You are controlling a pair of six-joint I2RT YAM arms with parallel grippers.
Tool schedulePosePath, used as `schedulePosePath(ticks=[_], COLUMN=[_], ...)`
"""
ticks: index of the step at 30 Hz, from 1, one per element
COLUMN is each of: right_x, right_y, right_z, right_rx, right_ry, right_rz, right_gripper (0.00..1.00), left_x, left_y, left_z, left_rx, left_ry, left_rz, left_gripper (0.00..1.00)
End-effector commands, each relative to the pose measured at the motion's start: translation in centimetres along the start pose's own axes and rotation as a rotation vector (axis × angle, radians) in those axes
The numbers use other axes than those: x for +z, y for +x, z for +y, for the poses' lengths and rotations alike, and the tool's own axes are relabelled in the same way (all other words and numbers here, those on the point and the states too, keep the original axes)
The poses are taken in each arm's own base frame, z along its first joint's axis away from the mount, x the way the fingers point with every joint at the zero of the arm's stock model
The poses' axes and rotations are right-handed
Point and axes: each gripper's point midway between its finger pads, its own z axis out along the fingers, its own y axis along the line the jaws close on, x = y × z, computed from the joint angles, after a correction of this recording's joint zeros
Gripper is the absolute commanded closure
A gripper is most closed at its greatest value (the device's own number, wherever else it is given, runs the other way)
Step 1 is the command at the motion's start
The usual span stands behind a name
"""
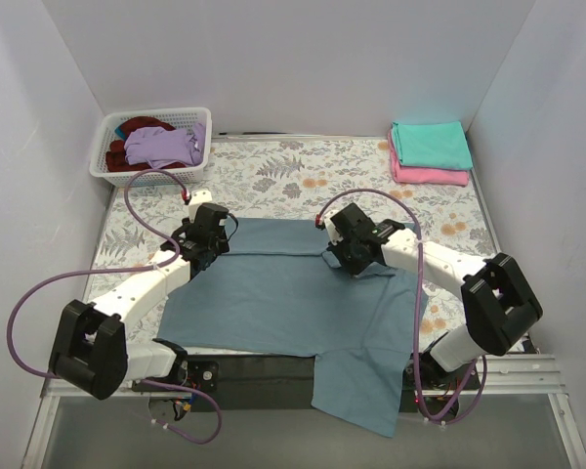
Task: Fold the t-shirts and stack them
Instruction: Fold the tshirt
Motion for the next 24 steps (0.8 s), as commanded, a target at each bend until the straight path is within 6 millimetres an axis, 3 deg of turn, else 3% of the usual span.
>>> schedulePosePath(ticks=[1, 10, 15, 18, 24], right_x=[-1.9, -2.1, -1.8, -2.1, -3.5], right_y=[-1.6, -2.4, -3.1, -3.9, -3.4], right_z=[3.1, 7.1, 8.5, 8.2, 4.2], right_rx=[0.02, 0.111, 0.181, 0.185, 0.248], right_ry=[-0.171, -0.396, -0.463, -0.44, -0.231], right_rz=[-0.023, 0.11, 0.136, 0.11, 0.023], right_gripper=[0.99, 0.97, 0.76, 0.68, 0.52], left_x=[-0.2, 0.1, 0.2, 0.2, 0.2], left_y=[-1.6, -1.0, -0.9, -0.8, -0.8], left_z=[-0.4, -0.6, -0.7, -0.8, -0.8], left_rx=[-0.011, 0.002, 0.007, 0.009, 0.01], left_ry=[0.009, 0.018, 0.022, 0.025, 0.028], left_rz=[-0.036, -0.013, -0.007, -0.002, -0.002], left_gripper=[0.58, 0.58, 0.58, 0.58, 0.58])
